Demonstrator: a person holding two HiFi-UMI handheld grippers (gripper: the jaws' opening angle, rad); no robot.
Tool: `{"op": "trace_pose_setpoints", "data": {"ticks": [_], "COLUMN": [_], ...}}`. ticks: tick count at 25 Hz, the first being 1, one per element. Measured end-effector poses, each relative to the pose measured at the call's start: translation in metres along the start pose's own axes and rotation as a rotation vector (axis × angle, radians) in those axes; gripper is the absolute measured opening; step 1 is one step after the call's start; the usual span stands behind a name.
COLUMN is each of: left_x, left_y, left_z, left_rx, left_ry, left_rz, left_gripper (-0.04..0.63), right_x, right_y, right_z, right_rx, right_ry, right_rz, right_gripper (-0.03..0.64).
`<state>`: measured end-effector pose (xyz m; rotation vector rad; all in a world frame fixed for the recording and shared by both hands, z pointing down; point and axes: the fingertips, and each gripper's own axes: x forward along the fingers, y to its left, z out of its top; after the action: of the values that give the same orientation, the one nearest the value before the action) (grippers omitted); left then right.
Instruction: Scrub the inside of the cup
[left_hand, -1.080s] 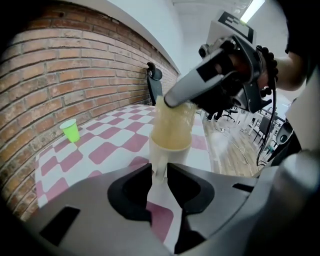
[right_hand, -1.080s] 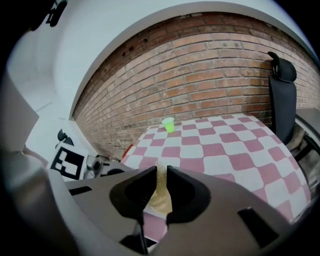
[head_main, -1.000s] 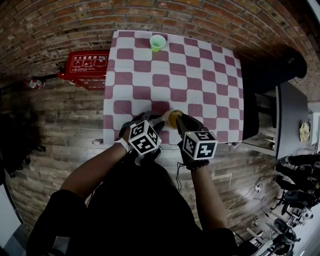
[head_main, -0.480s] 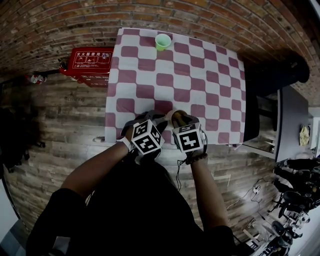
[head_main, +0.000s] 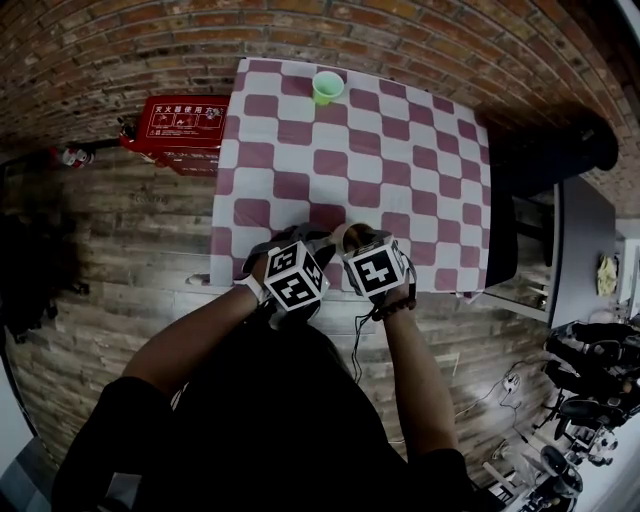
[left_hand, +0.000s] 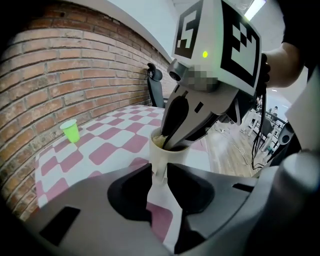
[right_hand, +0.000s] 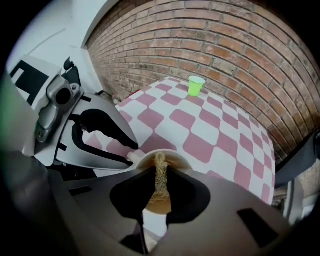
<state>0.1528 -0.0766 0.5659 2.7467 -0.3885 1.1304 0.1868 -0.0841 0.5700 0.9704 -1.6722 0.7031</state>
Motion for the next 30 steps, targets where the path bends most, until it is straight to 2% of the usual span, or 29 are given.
{"op": "trace_pose_setpoints", "data": {"ticks": [4,7,13,18,20,23,30], "left_x": [0.000,0.000,0.002,0.006,0.006,0.007,0.008], "left_y": [0.001,0.001,0.004,0.003,0.003,0.003,0.003], "left_z": [0.001,0.000,0.000,-0.001,-0.001,0.000,-0.001], "left_rx": [-0.001,-0.001,0.018,0.031,0.040,0.042,0.036], "left_ry": [-0.002,-0.003,0.005,0.012,0.016,0.018,0.023], "left_rz": [-0.006,-0.008,0.000,-0.021,-0.022,-0.015,-0.002], "left_gripper": [0.104,0.104,0.104,0.100,0.100,0.100,0.100], "right_x": [-0.009,-0.025,-0.054,-0.091,-0.107,-0.121,-0.072], "right_y": [0.001,-0.003,-0.008,-0.011,-0.015,-0.021,0.002], "right_z": [-0.002,0.012,0.016,0.024,0.028,0.027,0.016], "right_rx": [0.152,0.202,0.300,0.338,0.302,0.157,-0.177], "right_ry": [-0.083,-0.176,-0.281,-0.393,-0.434,-0.434,-0.250], "right_rz": [0.062,0.097,0.172,0.203,0.178,0.085,-0.022], "right_gripper": [0.069,0.069,0.069,0.069,0.069,0.069,0.071]}}
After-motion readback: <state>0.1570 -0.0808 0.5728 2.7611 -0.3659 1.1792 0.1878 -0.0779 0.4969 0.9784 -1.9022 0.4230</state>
